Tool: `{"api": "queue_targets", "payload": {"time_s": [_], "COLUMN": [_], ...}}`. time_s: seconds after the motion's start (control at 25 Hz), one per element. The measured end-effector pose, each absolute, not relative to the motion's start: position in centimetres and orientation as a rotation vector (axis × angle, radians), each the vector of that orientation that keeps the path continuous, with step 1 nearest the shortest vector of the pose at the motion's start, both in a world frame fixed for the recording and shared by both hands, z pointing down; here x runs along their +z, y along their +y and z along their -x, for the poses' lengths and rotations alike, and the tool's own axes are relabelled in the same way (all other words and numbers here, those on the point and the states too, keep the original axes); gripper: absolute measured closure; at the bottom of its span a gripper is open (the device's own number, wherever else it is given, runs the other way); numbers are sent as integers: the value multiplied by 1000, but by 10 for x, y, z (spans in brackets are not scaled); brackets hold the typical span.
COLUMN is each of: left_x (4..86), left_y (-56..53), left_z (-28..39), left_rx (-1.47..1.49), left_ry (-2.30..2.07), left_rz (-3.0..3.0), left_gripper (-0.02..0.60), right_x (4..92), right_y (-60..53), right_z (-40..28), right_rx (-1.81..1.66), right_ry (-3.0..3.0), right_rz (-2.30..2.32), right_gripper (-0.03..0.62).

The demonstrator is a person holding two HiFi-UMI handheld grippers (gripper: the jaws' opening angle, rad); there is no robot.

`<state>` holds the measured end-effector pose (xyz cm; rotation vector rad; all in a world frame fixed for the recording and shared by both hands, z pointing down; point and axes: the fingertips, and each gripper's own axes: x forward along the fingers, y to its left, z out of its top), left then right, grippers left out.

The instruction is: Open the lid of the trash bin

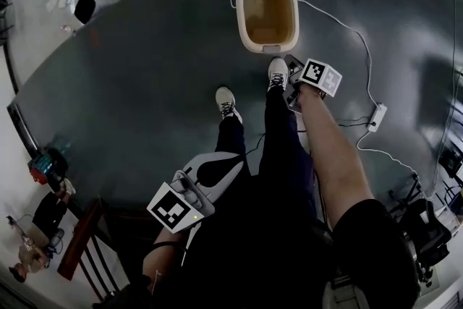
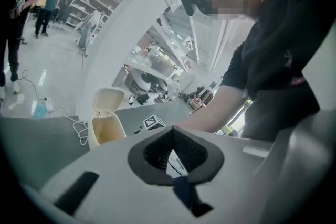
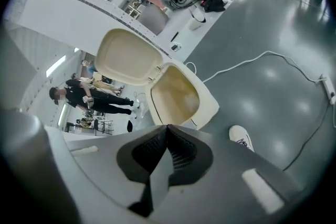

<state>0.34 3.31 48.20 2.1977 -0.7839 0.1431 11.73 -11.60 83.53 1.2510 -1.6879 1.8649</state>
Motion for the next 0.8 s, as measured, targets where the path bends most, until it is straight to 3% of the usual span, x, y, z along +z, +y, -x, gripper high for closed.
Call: {"api": "queue_targets", "payload": {"time_s": [0.4, 0.8], "left_x": [384, 313], "left_y": [27, 16], "left_z": [8, 18], "left_rx": [50, -55], "left_ry": [-721, -680], "left_rz": [-2350, -2462], "left_gripper": [580, 580], "right_x": [566, 347], "right_y": [-152, -80], "right_z": [-108, -74], "right_rx": [1571, 1242], "right_ry": [-2303, -2797], "right_rz": [-1181, -1010], "right_gripper": [591, 591]}}
